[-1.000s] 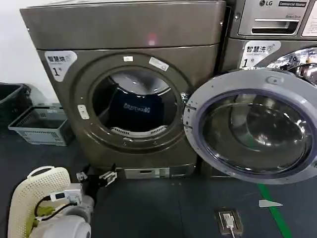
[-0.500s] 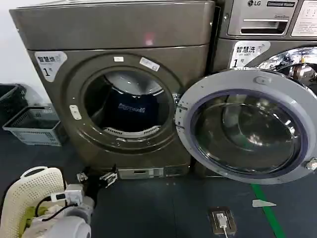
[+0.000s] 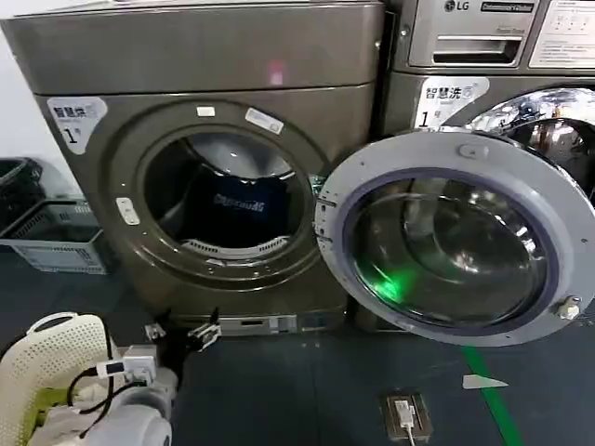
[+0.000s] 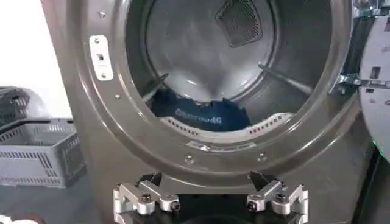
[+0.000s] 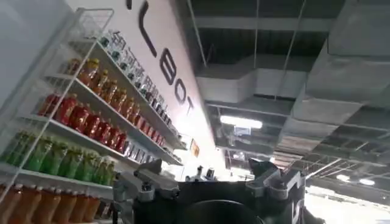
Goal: Grasp the clothes from the dryer.
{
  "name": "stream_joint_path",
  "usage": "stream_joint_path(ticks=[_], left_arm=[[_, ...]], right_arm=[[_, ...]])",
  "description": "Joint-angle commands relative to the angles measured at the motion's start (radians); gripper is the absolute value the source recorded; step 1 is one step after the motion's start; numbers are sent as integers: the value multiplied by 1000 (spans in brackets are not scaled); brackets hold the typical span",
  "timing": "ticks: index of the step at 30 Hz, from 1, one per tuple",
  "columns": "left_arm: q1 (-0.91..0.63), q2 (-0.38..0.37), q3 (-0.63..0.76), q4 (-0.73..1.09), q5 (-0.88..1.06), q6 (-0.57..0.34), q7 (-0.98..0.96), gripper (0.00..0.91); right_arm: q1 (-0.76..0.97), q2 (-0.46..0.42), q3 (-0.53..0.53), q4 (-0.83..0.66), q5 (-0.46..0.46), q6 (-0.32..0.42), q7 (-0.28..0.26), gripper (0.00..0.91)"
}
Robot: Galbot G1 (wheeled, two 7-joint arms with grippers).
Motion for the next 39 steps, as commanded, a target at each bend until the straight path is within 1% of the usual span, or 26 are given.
stream_joint_path(ticks=[1, 7, 39], left_arm=[[1, 0, 1, 0, 5, 49, -3, 907], [9, 2, -2, -10, 14, 49, -4, 907], [26, 7, -3, -4, 16, 49, -8, 907]], right_arm=[[0, 3, 2, 4, 8, 3, 7, 907], [2, 10, -1, 11, 22, 15, 14, 907], [-18, 14, 22, 14, 41, 14, 14, 907]])
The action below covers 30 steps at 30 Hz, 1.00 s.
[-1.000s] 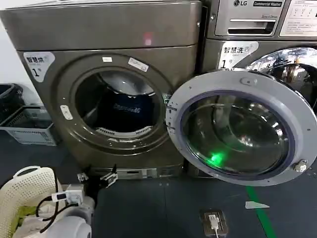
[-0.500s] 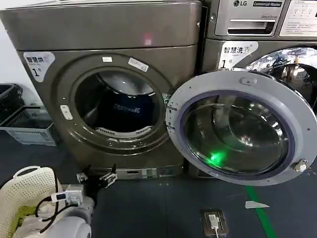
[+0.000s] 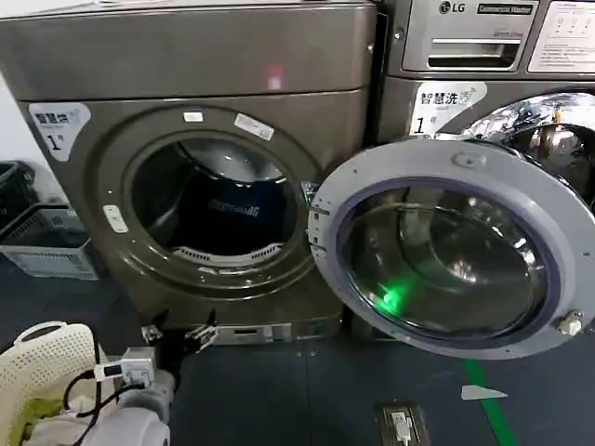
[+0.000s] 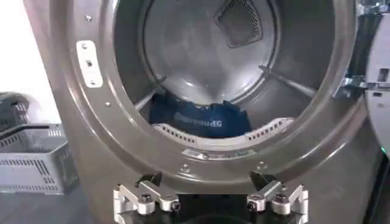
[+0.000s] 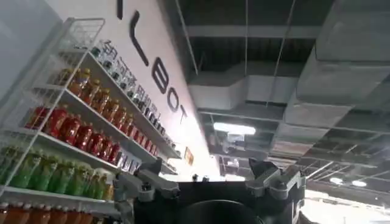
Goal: Grasp the clothes from the dryer.
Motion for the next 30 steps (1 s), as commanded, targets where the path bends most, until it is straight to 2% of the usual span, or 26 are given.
stream_joint_path(ticks=[1, 30], left_arm=[[1, 1, 1, 2, 0, 49, 1, 907], [1, 4, 4, 1, 4, 49, -12, 907]], right_arm=[[-1, 1, 1, 0, 1, 0, 1, 907], [-12, 5, 8, -6, 1, 7, -5, 907]])
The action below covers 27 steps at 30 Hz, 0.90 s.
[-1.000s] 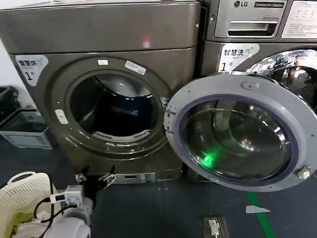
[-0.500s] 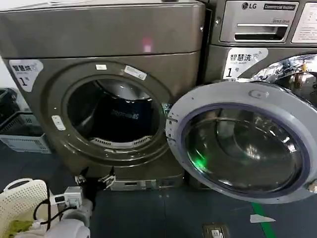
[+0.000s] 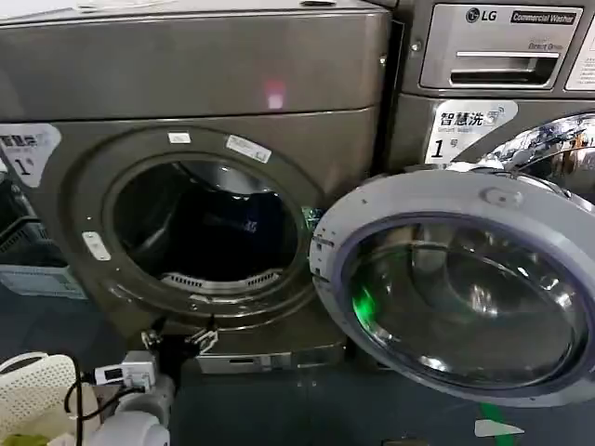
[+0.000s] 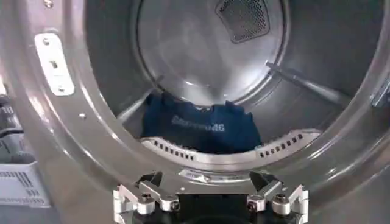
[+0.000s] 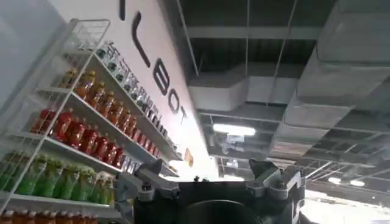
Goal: Grasp the clothes from the dryer.
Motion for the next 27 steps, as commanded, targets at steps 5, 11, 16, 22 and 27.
stream_joint_path(ticks=[5, 11, 16, 22, 27], left_arm=[[4, 1, -3, 7, -2, 49, -1, 907], [12, 2, -5, 3, -2, 49, -1, 907], [9, 0, -3, 6, -2, 49, -4, 907], [5, -1, -2, 13, -2, 49, -4, 907], [3, -1, -3, 17, 2, 48, -10, 907]], right_arm=[[0, 2, -3, 0, -1, 1, -1, 907], [0, -1, -2, -1, 0, 1, -1, 907], [1, 0, -4, -2, -2, 0, -5, 907], [0, 2, -3, -3, -2, -1, -4, 907], [1, 2, -4, -4, -4, 5, 2, 907]])
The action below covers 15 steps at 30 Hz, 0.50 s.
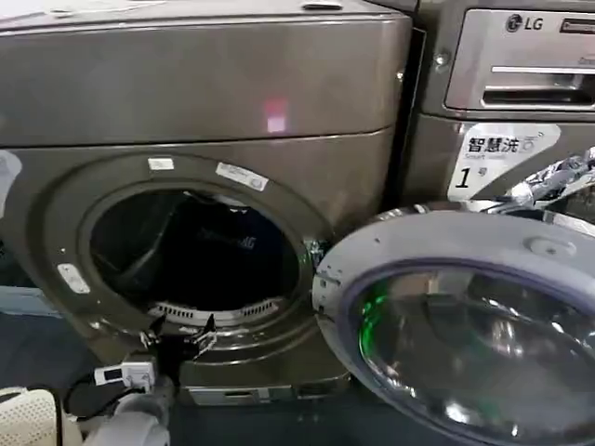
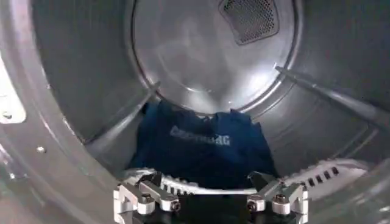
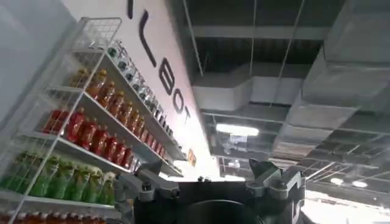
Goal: Grasp the clothes from the dryer.
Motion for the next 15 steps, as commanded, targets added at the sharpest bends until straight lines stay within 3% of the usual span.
stream_joint_path(ticks=[1, 11, 15], left_arm=[[-2, 2, 0, 6, 7, 44, -4, 907], [-78, 8, 4, 45, 27, 25, -19, 907], [-155, 14, 5, 122, 36, -51, -17, 907]], right_arm=[[1, -2, 0, -2, -1, 3, 8, 907], [-5, 3, 2, -3, 0, 22, 8, 907], [-3, 4, -3, 2, 0, 24, 9, 907]])
